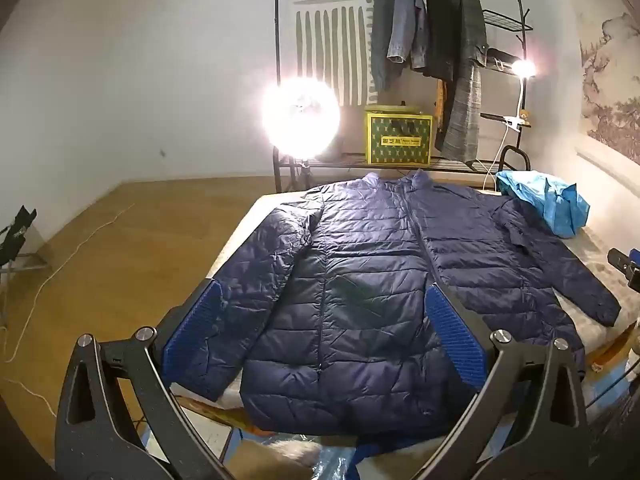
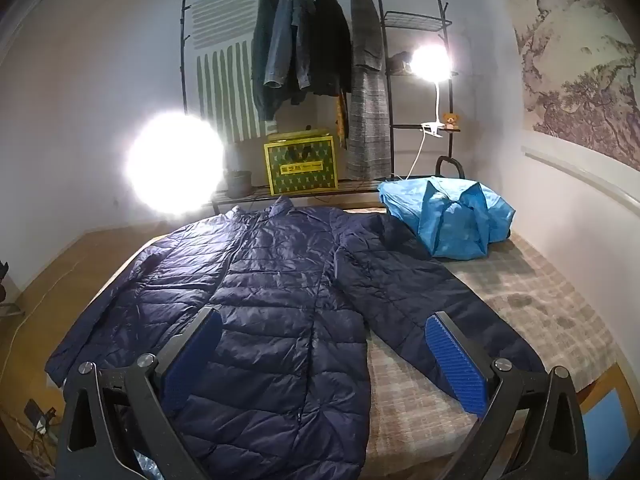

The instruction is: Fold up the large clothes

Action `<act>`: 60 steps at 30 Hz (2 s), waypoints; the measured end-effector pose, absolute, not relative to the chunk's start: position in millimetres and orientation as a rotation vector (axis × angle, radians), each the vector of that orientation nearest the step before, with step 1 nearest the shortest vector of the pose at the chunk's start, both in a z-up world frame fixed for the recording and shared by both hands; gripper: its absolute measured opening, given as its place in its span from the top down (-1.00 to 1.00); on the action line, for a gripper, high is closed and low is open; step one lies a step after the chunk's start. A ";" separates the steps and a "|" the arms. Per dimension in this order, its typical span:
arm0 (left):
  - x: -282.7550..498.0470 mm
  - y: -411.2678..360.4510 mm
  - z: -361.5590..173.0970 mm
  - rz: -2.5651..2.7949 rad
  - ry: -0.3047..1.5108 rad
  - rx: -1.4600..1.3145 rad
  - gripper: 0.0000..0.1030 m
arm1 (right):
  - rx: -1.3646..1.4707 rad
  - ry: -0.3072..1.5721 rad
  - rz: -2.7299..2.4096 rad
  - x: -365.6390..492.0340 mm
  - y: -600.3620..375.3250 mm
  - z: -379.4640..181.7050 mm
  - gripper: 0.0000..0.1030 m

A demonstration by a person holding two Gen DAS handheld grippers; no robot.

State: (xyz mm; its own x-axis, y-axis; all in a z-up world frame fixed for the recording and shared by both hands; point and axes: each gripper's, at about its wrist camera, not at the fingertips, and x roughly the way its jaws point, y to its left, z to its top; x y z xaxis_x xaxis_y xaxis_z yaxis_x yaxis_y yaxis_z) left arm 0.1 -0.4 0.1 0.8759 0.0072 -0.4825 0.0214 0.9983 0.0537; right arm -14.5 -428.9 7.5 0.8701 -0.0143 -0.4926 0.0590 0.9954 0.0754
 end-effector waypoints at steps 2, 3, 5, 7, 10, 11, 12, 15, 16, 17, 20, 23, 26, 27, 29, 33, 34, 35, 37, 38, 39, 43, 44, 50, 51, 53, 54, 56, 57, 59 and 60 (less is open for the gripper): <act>-0.4 -1.2 0.6 -0.007 0.508 0.047 -1.00 | 0.079 0.507 -0.042 -13.6 -429.1 7.2 -0.99; -1.1 -2.4 1.0 -0.004 0.508 0.045 -1.00 | 0.075 0.504 -0.043 -12.7 -429.7 6.9 -0.99; -3.2 -5.9 2.4 0.001 0.505 0.043 -1.00 | 0.033 0.494 -0.041 -10.7 -421.6 7.9 -0.99; -3.9 0.2 2.4 0.006 0.501 0.041 -1.00 | 0.015 0.467 -0.037 -14.6 -417.6 9.1 -0.99; -2.9 7.8 0.3 0.002 0.507 0.015 -1.00 | -0.019 0.446 -0.034 -22.5 -408.1 15.6 -0.99; -3.9 7.4 0.5 0.002 0.508 0.016 -1.00 | -0.028 0.437 -0.034 -24.7 -405.7 13.9 -0.99; -5.1 7.0 0.8 0.004 0.508 0.017 -1.00 | -0.030 0.440 -0.031 -23.4 -406.9 12.9 -0.99; -3.0 10.8 -4.7 0.012 0.517 0.001 -1.00 | -0.048 0.427 -0.031 -26.3 -404.3 14.8 -0.99; -3.2 11.7 -5.1 0.013 0.518 -0.003 -1.00 | -0.051 0.424 -0.031 -27.1 -403.8 15.5 -0.99; -3.0 12.1 -5.5 0.012 0.519 -0.005 -1.00 | -0.052 0.423 -0.032 -27.3 -403.4 16.5 -0.99; -3.0 9.9 -5.6 0.015 0.515 0.001 -1.00 | -0.048 0.425 -0.031 -27.3 -402.0 17.0 -0.99; -5.1 8.8 -4.5 0.025 0.505 0.012 -1.00 | -0.045 0.428 -0.031 -27.8 -403.3 17.9 -0.99; -5.2 8.1 -3.6 0.030 0.502 0.014 -1.00 | -0.044 0.430 -0.029 -27.0 -403.2 17.4 -0.99; -5.3 8.7 -3.4 0.029 0.502 0.011 -1.00 | -0.045 0.430 -0.030 -27.0 -403.0 17.1 -0.99; -6.2 9.1 -2.8 0.028 0.500 0.009 -1.00 | -0.044 0.431 -0.031 -26.1 -403.2 17.0 -0.99; -7.1 9.8 -1.9 0.034 0.495 0.011 -1.00 | -0.040 0.432 -0.030 -26.1 -402.9 16.7 -0.99; -7.2 9.7 -1.4 0.035 0.495 0.011 -1.00 | -0.038 0.433 -0.029 -25.6 -402.9 16.4 -0.99; -5.9 10.9 -1.5 0.033 0.496 0.009 -1.00 | -0.037 0.434 -0.028 -25.3 -403.2 16.5 -0.99; -5.7 10.7 -1.1 0.035 0.495 0.011 -1.00 | -0.035 0.434 -0.025 -25.6 -403.2 16.0 -0.99; -4.9 12.0 -0.6 0.035 0.495 0.012 -1.00 | -0.036 0.434 -0.026 -25.4 -402.8 16.1 -0.99; -4.8 12.3 -0.5 0.037 0.493 0.014 -1.00 | -0.037 0.433 -0.025 -25.8 -402.8 16.0 -0.99; -5.1 13.0 0.2 0.041 0.488 0.018 -1.00 | -0.037 0.432 -0.028 -25.4 -402.5 16.7 -0.99; -5.0 13.1 0.2 0.040 0.489 0.017 -1.00 | -0.036 0.432 -0.028 -25.6 -402.3 17.2 -0.99; -5.6 12.3 0.2 0.041 0.488 0.018 -1.00 | -0.036 0.432 -0.029 -25.8 -401.4 16.8 -0.99; -5.6 12.4 0.2 0.041 0.488 0.019 -1.00 | -0.037 0.431 -0.029 -25.8 -401.6 16.8 -0.99; -5.6 12.3 0.1 0.042 0.488 0.019 -1.00 | -0.035 0.433 -0.030 -25.4 -402.2 17.2 -0.99; -5.5 12.4 0.1 0.044 0.488 0.020 -1.00 | -0.035 0.433 -0.030 -25.4 -402.2 17.1 -0.99; -5.0 13.1 -0.3 0.044 0.489 0.019 -1.00 | -0.034 0.433 -0.030 -25.5 -402.4 17.1 -0.99; -5.1 13.0 -0.5 0.044 0.489 0.019 -1.00 | -0.034 0.433 -0.030 -25.5 -402.3 17.1 -0.99; -5.1 12.8 -0.2 0.044 0.488 0.019 -1.00 | -0.031 0.433 -0.029 -25.1 -402.5 17.4 -0.99; -5.1 12.6 -0.3 0.044 0.488 0.020 -1.00 | -0.030 0.434 -0.028 -25.1 -402.4 17.3 -0.99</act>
